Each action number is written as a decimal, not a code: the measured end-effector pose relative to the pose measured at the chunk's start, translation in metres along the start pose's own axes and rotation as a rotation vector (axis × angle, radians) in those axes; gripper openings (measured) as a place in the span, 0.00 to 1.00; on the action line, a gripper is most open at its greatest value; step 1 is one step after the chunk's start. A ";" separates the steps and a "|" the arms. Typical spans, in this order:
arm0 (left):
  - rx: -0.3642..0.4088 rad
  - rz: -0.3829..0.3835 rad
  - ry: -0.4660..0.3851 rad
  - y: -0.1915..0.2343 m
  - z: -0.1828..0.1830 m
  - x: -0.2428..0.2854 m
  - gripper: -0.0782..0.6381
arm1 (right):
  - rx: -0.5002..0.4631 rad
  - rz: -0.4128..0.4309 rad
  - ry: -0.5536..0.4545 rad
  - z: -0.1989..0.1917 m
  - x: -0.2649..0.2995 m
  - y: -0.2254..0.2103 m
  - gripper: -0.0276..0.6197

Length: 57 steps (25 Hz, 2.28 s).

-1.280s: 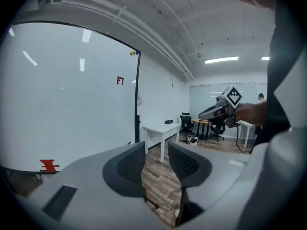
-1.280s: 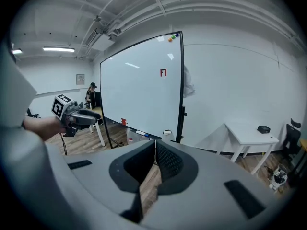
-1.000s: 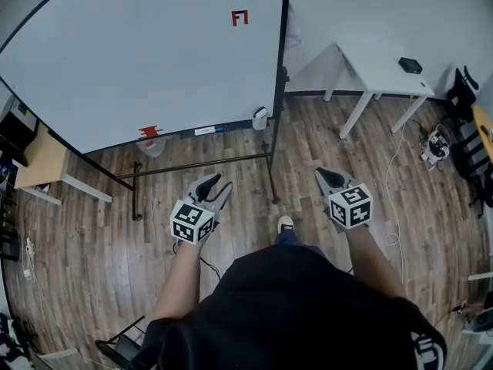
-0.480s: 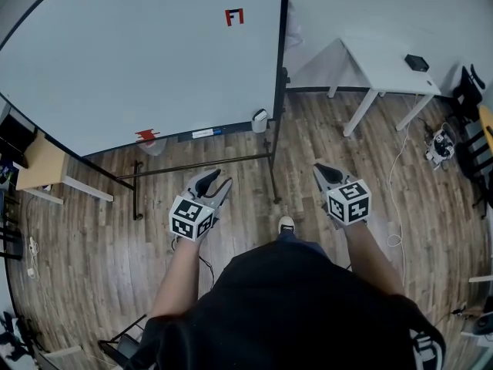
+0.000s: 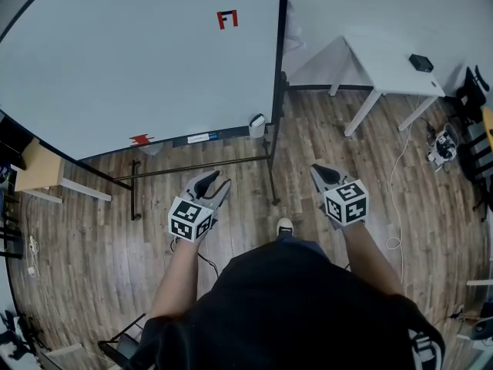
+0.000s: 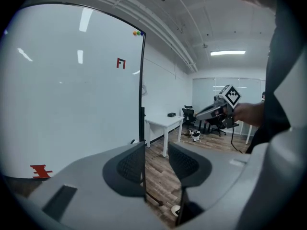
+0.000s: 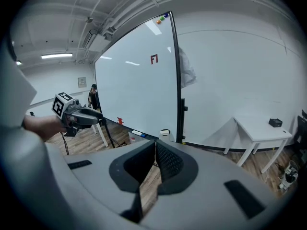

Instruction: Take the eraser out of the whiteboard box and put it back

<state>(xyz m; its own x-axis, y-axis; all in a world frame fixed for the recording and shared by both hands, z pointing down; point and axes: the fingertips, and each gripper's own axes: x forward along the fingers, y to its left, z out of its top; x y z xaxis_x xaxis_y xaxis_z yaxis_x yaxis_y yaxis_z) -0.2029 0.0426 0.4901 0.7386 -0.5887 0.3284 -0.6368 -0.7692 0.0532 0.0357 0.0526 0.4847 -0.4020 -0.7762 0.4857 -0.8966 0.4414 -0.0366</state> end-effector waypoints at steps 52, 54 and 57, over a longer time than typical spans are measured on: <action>-0.045 0.123 0.150 0.050 0.035 0.187 0.33 | -0.023 0.184 0.110 0.014 0.121 -0.169 0.04; -0.047 0.132 0.149 0.051 0.035 0.190 0.33 | -0.032 0.194 0.113 0.014 0.126 -0.171 0.04; -0.054 0.143 0.147 0.053 0.035 0.194 0.33 | -0.039 0.206 0.116 0.015 0.133 -0.174 0.04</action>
<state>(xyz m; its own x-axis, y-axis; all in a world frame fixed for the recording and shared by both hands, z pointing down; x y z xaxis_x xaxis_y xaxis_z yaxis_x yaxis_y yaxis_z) -0.0861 -0.1211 0.5236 0.6021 -0.6453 0.4702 -0.7468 -0.6635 0.0457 0.1352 -0.1340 0.5420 -0.5494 -0.6124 0.5684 -0.7892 0.6037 -0.1123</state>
